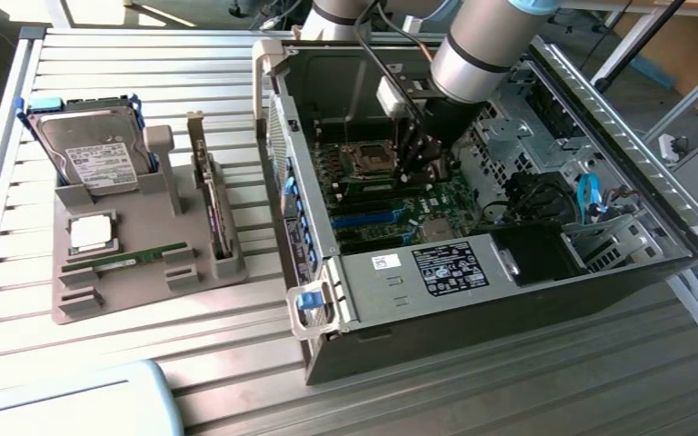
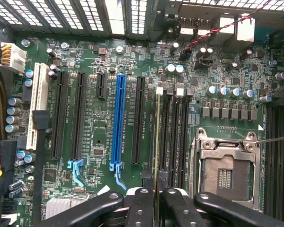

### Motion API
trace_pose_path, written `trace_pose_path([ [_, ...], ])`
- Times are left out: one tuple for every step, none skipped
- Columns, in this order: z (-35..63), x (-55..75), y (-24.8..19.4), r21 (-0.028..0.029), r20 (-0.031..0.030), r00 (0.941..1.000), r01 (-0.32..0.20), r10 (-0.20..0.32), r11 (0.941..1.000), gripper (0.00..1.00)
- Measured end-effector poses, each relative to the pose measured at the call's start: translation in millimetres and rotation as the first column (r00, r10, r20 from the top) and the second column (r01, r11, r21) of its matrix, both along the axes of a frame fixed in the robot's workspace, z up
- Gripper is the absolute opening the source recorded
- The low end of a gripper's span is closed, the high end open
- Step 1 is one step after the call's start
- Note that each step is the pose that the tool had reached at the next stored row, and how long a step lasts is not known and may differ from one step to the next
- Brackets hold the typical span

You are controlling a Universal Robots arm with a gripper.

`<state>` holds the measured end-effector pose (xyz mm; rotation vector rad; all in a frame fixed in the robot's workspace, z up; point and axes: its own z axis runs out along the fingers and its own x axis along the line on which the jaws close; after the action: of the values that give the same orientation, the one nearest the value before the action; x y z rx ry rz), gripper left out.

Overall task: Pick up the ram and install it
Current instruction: 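Insert the ram into the slot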

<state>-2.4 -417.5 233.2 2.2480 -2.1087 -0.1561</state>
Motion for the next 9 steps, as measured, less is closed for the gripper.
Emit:
trace_pose_path([
  [-0.3,-0.3,0.2,-0.0001,-0.0001,1.0,0.0,0.0,1.0,0.14],
  [-0.4,-0.4,0.2,-0.0002,-0.0002,1.0,0.0,0.0,1.0,0.14],
  [-0.5,-0.4,0.2,-0.0002,-0.0003,1.0,0.0,0.0,1.0,0.14],
  [-0.7,0.0,0.2,0.0,-0.0002,1.0,0.0,0.0,1.0,0.14],
  [-0.9,1.3,0.2,-0.0001,-0.0004,1.0,0.0,0.0,1.0,0.14],
  [-1.0,3.3,0.2,-0.0003,-0.0004,1.0,0.0,0.0,1.0,0.14],
  [-1.1,5.1,0.2,-0.0005,-0.0007,1.0,0.0,0.0,1.0,0.14],
  [-1.2,5.9,0.1,-0.0007,-0.0008,1.0,0.0,0.0,1.0,0.14],
  [-1.4,6.2,0.2,-0.0004,-0.0005,1.0,0.0,0.0,1.0,0.14],
])
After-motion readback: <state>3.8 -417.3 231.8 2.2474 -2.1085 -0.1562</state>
